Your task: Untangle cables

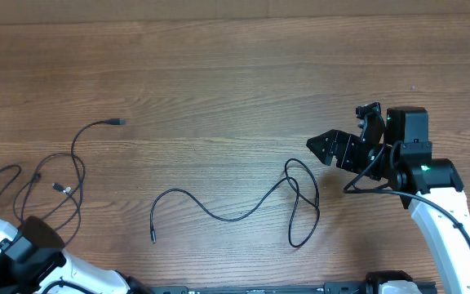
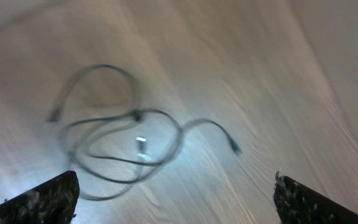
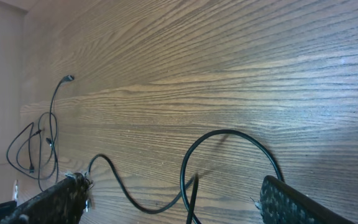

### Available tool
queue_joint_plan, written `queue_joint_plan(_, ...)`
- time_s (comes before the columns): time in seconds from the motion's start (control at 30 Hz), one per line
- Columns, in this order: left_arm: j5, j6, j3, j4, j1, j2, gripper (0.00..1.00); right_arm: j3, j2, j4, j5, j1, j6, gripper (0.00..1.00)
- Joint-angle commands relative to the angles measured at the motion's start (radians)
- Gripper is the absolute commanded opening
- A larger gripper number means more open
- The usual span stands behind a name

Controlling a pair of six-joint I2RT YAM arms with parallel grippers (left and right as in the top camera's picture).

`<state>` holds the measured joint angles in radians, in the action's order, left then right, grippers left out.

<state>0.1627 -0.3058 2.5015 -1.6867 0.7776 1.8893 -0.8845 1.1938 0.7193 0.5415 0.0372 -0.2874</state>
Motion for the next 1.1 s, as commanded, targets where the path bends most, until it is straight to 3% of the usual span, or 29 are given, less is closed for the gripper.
queue_joint_plan(0.0, 0.193, 0.117, -0.028, -0.003, -0.066, -0.004, 1.0, -0.016, -0.016, -0.002, -0.01, 0.001, 0.0, 0.86)
queue_joint_plan(0.2, 0.067, 0.149, -0.107, -0.003, -0.246, -0.006, 1.0, -0.016, -0.016, -0.002, -0.01, 0.001, 0.0, 0.86)
queue_joint_plan(0.37, -0.022, 0.149, -0.281, -0.003, -0.413, -0.046, 0.99, -0.016, -0.016, 0.007, -0.035, 0.001, -0.001, 0.86)
queue_joint_plan(0.6, -0.043, 0.168, -0.575, -0.003, -0.645, -0.169, 1.0, -0.016, -0.016, 0.093, -0.293, 0.0, -0.093, 0.9)
queue_joint_plan(0.73, -0.039, 0.214, -0.691, 0.043, -0.837, -0.205, 0.99, -0.017, -0.016, 0.134, -0.417, -0.039, -0.218, 0.92)
queue_joint_plan(0.83, 0.013, 0.214, -0.742, 0.111, -0.98, -0.201, 1.0, -0.018, -0.016, 0.142, -0.417, -0.11, -0.267, 0.94)
queue_joint_plan(1.0, 0.277, 0.213, -0.84, 0.296, -1.213, -0.174, 1.0, -0.021, -0.018, 0.199, -0.382, -0.255, -0.264, 1.0)
queue_joint_plan(1.07, 0.302, 0.212, -0.869, 0.348, -1.286, -0.159, 1.0, -0.021, -0.018, 0.229, -0.383, -0.296, -0.257, 1.0)
